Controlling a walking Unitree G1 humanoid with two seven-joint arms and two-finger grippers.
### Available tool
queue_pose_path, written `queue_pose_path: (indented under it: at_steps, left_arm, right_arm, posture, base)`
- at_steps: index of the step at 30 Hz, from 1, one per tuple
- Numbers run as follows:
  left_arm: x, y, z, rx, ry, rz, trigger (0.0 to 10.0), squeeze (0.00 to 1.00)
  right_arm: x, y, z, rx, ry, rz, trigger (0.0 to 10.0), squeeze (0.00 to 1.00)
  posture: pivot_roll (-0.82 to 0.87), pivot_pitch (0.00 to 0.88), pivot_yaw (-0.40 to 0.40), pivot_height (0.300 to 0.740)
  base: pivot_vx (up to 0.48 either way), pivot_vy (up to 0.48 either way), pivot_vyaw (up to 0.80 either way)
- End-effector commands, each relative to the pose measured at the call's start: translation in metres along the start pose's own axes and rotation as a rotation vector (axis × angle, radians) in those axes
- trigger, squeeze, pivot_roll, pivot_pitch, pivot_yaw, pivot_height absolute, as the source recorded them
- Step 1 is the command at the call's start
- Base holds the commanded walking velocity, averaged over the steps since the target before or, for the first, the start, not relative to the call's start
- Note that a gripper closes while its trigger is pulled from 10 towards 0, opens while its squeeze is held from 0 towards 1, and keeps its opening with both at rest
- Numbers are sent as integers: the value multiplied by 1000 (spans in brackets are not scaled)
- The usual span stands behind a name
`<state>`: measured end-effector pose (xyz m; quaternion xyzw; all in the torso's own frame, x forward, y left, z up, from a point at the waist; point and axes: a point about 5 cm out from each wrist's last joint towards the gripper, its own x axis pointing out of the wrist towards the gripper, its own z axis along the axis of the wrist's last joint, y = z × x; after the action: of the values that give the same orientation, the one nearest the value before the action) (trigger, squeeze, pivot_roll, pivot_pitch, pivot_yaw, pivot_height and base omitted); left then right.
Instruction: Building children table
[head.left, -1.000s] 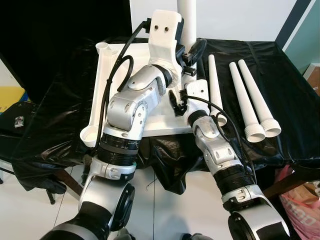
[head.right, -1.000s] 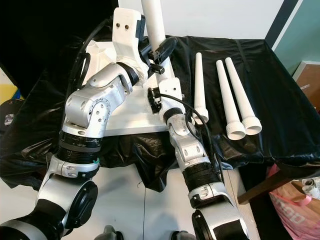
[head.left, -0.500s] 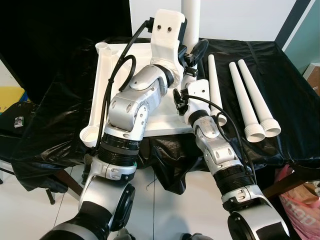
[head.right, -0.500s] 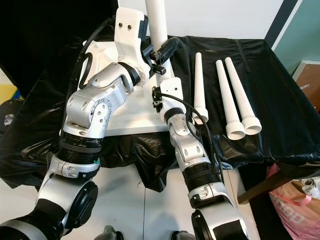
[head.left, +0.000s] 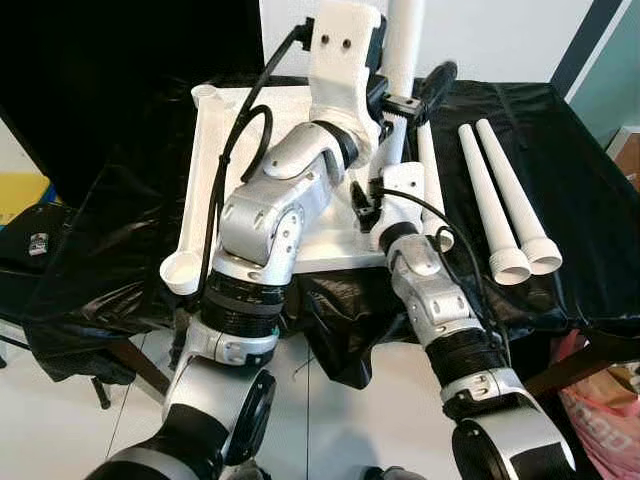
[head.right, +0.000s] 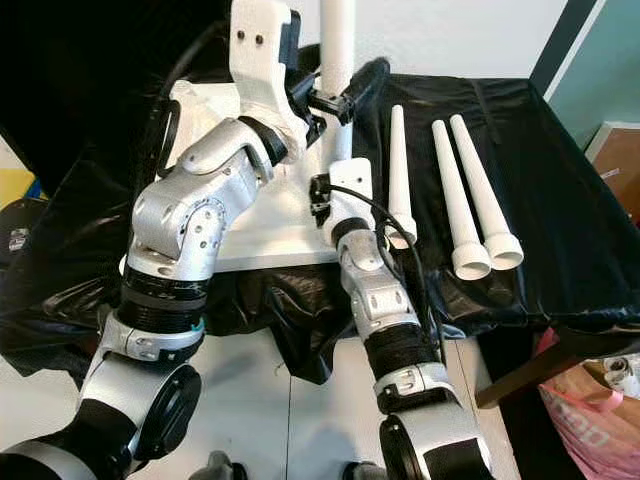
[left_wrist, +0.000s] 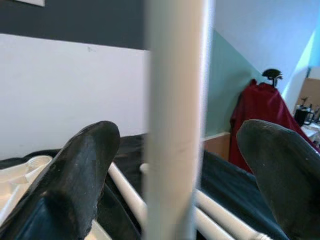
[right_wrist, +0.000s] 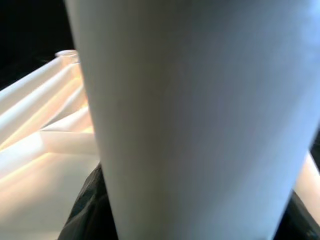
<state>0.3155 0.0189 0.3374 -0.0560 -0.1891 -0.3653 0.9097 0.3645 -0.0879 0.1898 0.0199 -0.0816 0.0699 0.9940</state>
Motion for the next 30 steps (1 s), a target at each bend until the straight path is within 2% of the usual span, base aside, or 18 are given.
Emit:
queue_pose_path:
  at_steps: [1,3,7,14,16,17,24,27,30]
  left_arm:
    - [-4,1,6,9,-47,10,10000,0]
    - [-10,10,5,7,-64,65,10000,0]
    - [-17,18,-4,25,-44,112,10000,0]
    - [-26,23,-20,47,0,147,10000,0]
    - [-29,23,-27,61,25,151,10000,0]
    - [-35,24,-39,71,63,152,10000,0]
    - [-43,21,-56,114,123,118,10000,0]
    - [-50,13,-74,182,196,54,10000,0]
    - [-54,8,-81,191,221,22,10000,0]
  right_arm:
    - [3,-4,4,5,-10,-19,10000,0]
    - [4,-16,3,16,-7,-55,10000,0]
    - [3,-26,2,26,-7,-79,10000,0]
    - [2,-35,1,31,-6,-96,10000,0]
    - [1,-38,0,28,-2,-107,10000,0]
    - [0,-45,-1,20,-3,-123,10000,0]
    - [-2,-52,-1,15,-18,-129,10000,0]
    - [-3,-53,-3,15,-26,-106,10000,0]
    - [-4,-52,-6,22,-25,-88,10000,0]
  posture:
    - [31,67,-12,740]
    - [32,63,-12,740]
    - [31,63,-11,740]
    - [29,61,-13,740]
    - [30,58,-15,740]
    - [31,59,-18,740]
    - [33,60,-19,740]
    - [31,61,-17,740]
    - [31,62,-15,740]
  base:
    - [0,0,0]
    - [0,0,0]
    - [0,0,0]
    - [0,0,0]
    - [0,0,0]
    - [0,0,0]
    - [0,0,0]
    - [0,0,0]
    - [0,0,0]
